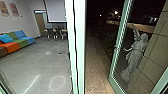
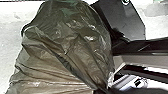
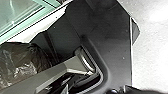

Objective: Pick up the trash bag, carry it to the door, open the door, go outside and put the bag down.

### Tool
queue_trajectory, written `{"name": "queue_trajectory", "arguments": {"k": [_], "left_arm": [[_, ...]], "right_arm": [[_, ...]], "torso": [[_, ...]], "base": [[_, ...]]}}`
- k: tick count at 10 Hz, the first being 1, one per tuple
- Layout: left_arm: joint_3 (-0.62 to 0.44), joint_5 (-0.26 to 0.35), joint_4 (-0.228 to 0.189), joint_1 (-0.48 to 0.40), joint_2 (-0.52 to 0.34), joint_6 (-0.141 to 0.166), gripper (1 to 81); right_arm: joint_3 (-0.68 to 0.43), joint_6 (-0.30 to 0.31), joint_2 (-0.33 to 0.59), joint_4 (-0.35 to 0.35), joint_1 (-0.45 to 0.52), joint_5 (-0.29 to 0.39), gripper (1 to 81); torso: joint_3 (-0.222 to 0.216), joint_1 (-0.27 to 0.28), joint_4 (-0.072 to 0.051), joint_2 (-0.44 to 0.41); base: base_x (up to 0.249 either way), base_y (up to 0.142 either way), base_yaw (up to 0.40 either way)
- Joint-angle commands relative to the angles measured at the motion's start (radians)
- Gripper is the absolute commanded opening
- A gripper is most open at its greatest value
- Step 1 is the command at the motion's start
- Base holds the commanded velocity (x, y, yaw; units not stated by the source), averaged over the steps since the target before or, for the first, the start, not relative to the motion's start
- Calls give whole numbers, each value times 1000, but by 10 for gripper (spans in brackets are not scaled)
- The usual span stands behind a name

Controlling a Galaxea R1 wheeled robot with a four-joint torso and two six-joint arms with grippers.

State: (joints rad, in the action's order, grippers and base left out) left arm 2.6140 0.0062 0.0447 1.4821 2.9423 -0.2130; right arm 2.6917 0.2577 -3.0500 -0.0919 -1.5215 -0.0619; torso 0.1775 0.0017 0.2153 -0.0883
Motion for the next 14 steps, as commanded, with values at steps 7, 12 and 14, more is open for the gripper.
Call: {"name": "queue_trajectory", "arguments": {"k": [7, 12, 14], "left_arm": [[-5, 63, -6, -39, -5, -9, 10], [-5, 63, -6, -39, -5, -8, 10], [-5, 63, -5, -39, -5, -9, 10]], "right_arm": [[-4, -3, -5, -5, 39, 53, 811], [-4, -3, -5, -5, 39, 53, 811], [-4, -3, -6, -5, 39, 53, 811]], "torso": [[0, 0, 0, 0], [0, 0, 0, 0], [0, 0, 0, 0]], "base": [[0, 0, -208], [0, 0, -213], [-42, 0, 0]]}}
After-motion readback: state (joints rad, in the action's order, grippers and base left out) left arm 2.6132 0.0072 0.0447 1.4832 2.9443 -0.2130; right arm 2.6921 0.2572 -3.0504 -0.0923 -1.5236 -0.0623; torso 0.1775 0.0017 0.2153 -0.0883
